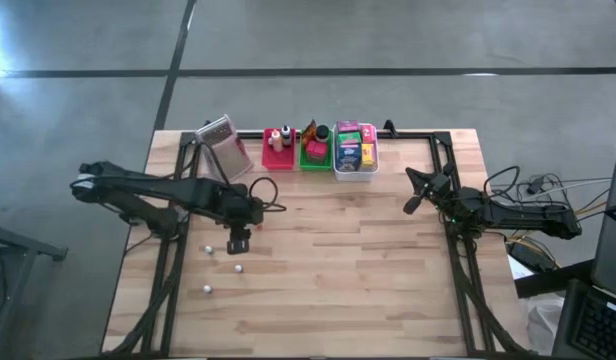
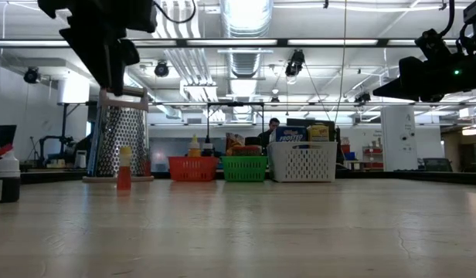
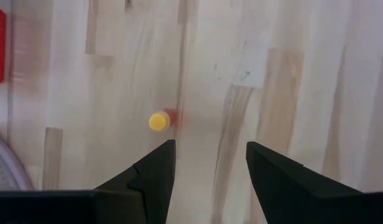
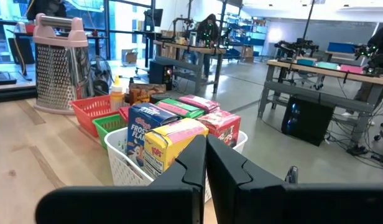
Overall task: Pick & Place Kitchen Items
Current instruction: Put the small orange food coloring bottle into the red bin
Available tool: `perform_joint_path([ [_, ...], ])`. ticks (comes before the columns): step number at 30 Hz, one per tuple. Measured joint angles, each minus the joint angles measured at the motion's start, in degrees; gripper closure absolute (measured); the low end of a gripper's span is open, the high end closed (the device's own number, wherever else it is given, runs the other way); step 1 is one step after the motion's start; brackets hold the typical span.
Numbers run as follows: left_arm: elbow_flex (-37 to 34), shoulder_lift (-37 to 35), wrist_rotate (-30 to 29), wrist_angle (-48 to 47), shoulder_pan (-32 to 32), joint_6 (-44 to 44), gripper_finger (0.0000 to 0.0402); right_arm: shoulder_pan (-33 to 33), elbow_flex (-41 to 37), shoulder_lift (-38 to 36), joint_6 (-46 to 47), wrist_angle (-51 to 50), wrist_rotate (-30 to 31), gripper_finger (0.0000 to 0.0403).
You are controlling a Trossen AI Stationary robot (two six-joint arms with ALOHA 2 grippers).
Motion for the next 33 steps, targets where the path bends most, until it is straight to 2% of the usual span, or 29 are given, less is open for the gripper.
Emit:
perform_joint_path([
  [7, -2.2, 0.0, -0.4, 0.3, 2.0, 0.2, 0.02, 0.0, 0.0, 0.0, 0.0, 0.0, 0.0, 0.0394],
  [20, -10.1, 0.0, -0.4, 10.9, 6.2, 4.2, 0.02, 0.0, 0.0, 0.0, 0.0, 0.0, 0.0, 0.0394],
  [33, -14.3, 0.1, 1.5, 15.5, 8.2, 6.5, 0.02, 0.0, 0.0, 0.0, 0.0, 0.0, 0.0, 0.0394],
])
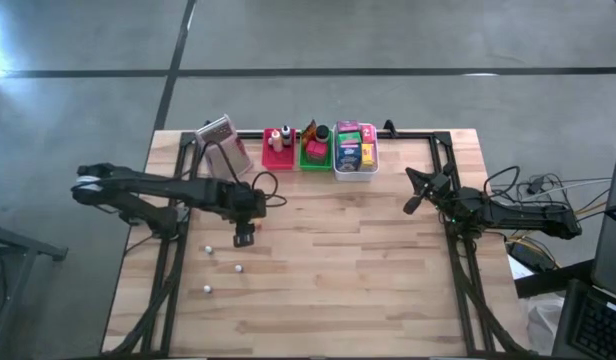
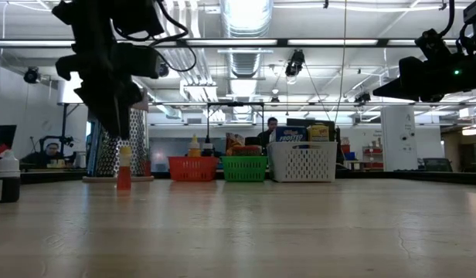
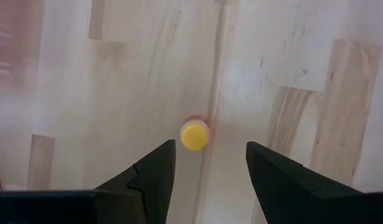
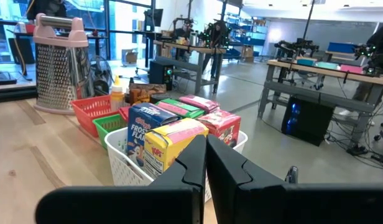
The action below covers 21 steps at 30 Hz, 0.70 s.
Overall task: Pick & Place Kitchen Items
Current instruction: Put the small orange food coloring bottle into the red bin
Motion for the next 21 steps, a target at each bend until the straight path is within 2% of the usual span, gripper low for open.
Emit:
perform_joint_path([
  [21, 0.0, 6.5, 0.0, 2.0, 1.7, 4.5, 0.02, 0.0, 0.0, 0.0, 0.0, 0.0, 0.0, 0.0394],
])
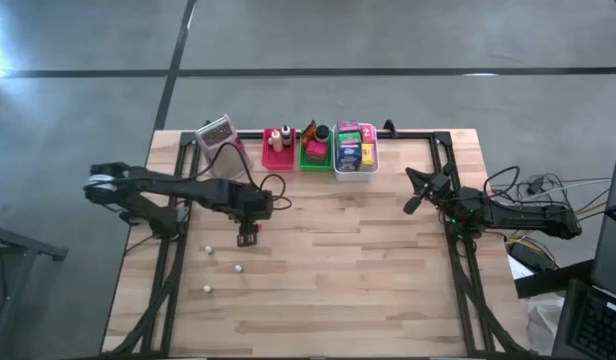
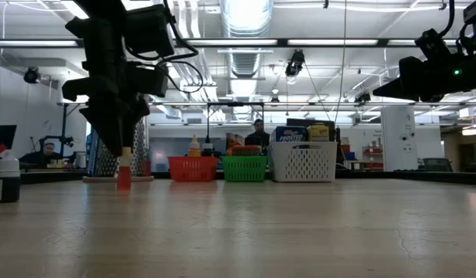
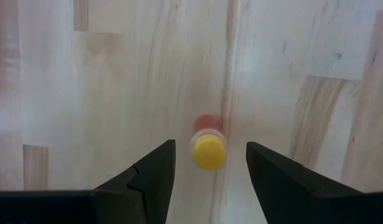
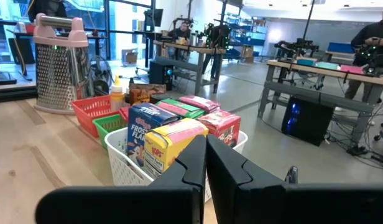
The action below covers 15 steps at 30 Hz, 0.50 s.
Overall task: Pick & Place Kitchen Items
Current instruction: Put the small orange food coloring bottle into the red bin
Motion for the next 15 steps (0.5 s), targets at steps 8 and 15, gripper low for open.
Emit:
perform_joint_path([
  [8, 0.0, 1.2, -0.1, 0.5, 0.5, 0.8, 0.02, 0.0, 0.0, 0.0, 0.0, 0.0, 0.0, 0.0394],
  [15, 0.0, 1.6, -0.1, 1.0, 0.5, 1.1, 0.0208, 0.0, 0.0, 0.0, 0.0, 0.0, 0.0, 0.0394],
])
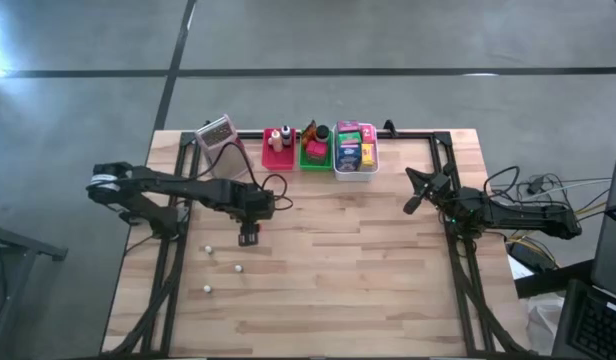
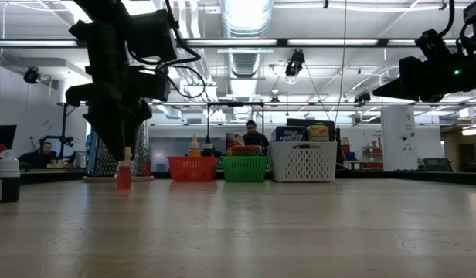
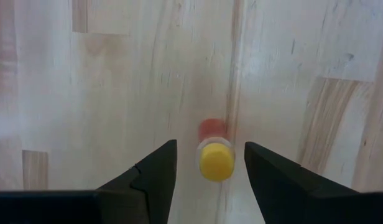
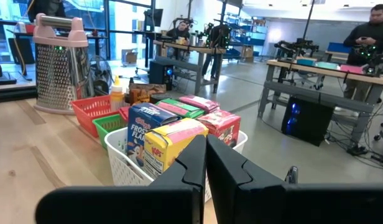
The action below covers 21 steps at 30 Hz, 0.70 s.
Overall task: Pick & Place Kitchen Items
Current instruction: Put the small orange food coloring bottle into the red bin
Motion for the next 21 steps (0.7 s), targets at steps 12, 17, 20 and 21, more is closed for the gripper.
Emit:
perform_joint_path([
  [12, 0.0, 0.0, 0.0, -0.1, 0.0, 1.3, 0.0288, 0.0, 0.0, 0.0, 0.0, 0.0, 0.0, 0.0394],
  [17, 0.0, 0.0, 0.0, 0.1, 0.0, 1.3, 0.03, 0.0, 0.0, 0.0, 0.0, 0.0, 0.0, 0.0394],
  [20, 0.0, 0.0, 0.0, 0.2, 0.0, 1.3, 0.0299, 0.0, 0.0, 0.0, 0.0, 0.0, 0.0, 0.0394],
  [21, 0.0, 0.0, 0.0, 0.2, 0.0, 1.2, 0.0299, 0.0, 0.0, 0.0, 0.0, 0.0, 0.0, 0.0394],
])
